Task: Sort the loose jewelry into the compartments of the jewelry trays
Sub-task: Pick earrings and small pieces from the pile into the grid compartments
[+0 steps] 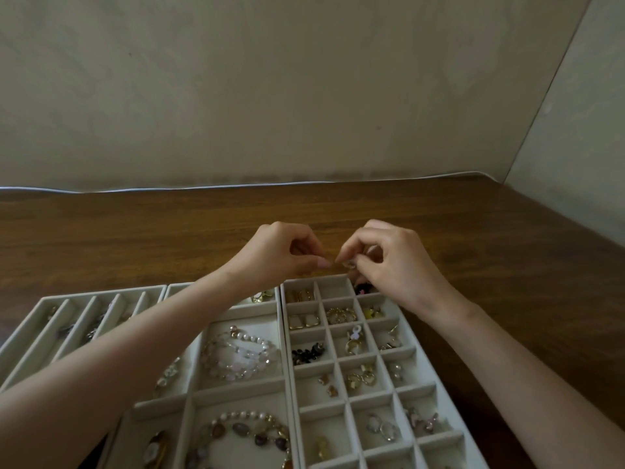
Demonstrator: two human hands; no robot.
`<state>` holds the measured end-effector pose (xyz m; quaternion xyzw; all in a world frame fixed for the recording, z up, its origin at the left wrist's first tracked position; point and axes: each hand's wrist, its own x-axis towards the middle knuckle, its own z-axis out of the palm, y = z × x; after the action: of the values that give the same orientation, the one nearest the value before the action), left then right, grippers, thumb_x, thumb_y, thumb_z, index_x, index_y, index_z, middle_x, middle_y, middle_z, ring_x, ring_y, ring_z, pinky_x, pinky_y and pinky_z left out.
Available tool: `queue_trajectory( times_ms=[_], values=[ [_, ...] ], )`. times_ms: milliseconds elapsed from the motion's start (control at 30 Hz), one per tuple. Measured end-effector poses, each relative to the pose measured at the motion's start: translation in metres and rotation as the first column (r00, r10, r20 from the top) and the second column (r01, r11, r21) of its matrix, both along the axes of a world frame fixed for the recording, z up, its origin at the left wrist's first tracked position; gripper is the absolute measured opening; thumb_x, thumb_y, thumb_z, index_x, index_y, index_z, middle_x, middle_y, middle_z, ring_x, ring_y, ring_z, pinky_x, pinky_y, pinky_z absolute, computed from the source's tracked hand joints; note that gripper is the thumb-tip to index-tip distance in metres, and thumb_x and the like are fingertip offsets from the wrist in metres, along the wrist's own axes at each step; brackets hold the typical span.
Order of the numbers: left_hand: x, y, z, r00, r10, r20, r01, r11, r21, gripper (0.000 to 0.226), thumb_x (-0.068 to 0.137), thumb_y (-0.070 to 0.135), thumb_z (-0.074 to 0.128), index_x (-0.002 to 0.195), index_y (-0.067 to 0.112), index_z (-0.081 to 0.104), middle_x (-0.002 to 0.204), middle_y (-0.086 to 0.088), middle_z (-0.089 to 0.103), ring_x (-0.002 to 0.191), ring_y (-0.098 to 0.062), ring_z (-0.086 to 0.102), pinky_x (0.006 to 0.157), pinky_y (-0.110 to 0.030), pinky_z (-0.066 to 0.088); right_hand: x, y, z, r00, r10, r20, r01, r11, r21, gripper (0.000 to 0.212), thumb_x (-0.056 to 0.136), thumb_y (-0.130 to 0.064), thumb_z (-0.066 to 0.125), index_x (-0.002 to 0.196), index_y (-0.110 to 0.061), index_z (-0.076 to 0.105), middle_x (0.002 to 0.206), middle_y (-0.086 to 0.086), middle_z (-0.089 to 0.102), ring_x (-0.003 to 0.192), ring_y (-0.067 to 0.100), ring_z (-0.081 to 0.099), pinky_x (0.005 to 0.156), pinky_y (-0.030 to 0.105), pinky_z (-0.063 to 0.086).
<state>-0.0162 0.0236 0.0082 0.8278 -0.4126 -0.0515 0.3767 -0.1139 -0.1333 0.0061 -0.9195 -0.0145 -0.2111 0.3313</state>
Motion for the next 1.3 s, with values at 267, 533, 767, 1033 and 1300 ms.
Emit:
queue_trajectory(
  times_ms=[267, 533, 767, 1033, 1300],
  values=[
    [-0.005, -0.004, -0.001, 0.996, -0.059, 0.074, 0.057, 0.998, 0.032, 0.008, 0.08, 0.017, 0.069, 0.079, 0.021, 0.062, 0.07, 0.006, 0.064, 0.059, 0.002, 0.059, 0.058, -0.013, 0.048, -0.002, -0.007, 0.007, 0.99, 0.001, -0.141, 0.044, 0.947, 0.319, 0.02, 0.087, 0.007, 0.057, 0.087, -0.006, 0.072, 0.097, 0.002, 0.062, 0.075, 0.011, 0.07, 0.07, 0.023, 0.058],
    [-0.013, -0.008, -0.01, 0.942, -0.163, 0.294, 0.086, 0.962, 0.258, 0.012, 0.086, 0.019, 0.062, 0.095, 0.021, 0.07, 0.094, 0.009, 0.068, 0.088, -0.003, 0.056, 0.082, -0.023, 0.047, -0.002, -0.01, 0.007, 0.98, -0.039, -0.196, 0.098, 0.949, 0.3, 0.019, 0.08, 0.004, 0.066, 0.09, -0.011, 0.073, 0.096, -0.001, 0.067, 0.075, 0.006, 0.068, 0.067, 0.018, 0.055],
    [-0.02, -0.012, -0.009, 0.86, -0.194, 0.473, -0.001, 0.925, 0.381, 0.02, 0.093, 0.027, 0.051, 0.107, 0.029, 0.064, 0.107, 0.014, 0.06, 0.1, -0.007, 0.045, 0.084, -0.02, 0.035, -0.002, -0.011, 0.006, 0.983, -0.092, -0.158, 0.124, 0.97, 0.208, 0.007, 0.077, -0.016, 0.073, 0.084, -0.019, 0.073, 0.084, -0.007, 0.071, 0.076, 0.002, 0.067, 0.071, 0.016, 0.054],
    [-0.026, -0.015, -0.009, 0.798, -0.192, 0.572, -0.067, 0.913, 0.402, 0.021, 0.093, 0.031, 0.048, 0.112, 0.032, 0.059, 0.112, 0.012, 0.055, 0.101, -0.009, 0.042, 0.083, -0.021, 0.031, -0.001, -0.01, 0.006, 0.983, -0.112, -0.147, 0.139, 0.971, 0.195, 0.009, 0.072, -0.015, 0.077, 0.073, -0.016, 0.068, 0.075, -0.003, 0.071, 0.069, 0.002, 0.067, 0.064, 0.016, 0.053],
    [-0.026, -0.015, -0.009, 0.847, -0.085, 0.524, -0.107, 0.94, 0.326, 0.013, 0.091, 0.029, 0.054, 0.104, 0.027, 0.056, 0.106, 0.009, 0.05, 0.094, -0.008, 0.039, 0.077, -0.02, 0.035, -0.001, -0.008, 0.005, 0.972, -0.122, -0.2, 0.152, 0.977, 0.146, 0.004, 0.079, -0.018, 0.072, 0.078, -0.021, 0.07, 0.081, -0.009, 0.068, 0.077, 0.0, 0.062, 0.065, 0.011, 0.042]
  ],
)
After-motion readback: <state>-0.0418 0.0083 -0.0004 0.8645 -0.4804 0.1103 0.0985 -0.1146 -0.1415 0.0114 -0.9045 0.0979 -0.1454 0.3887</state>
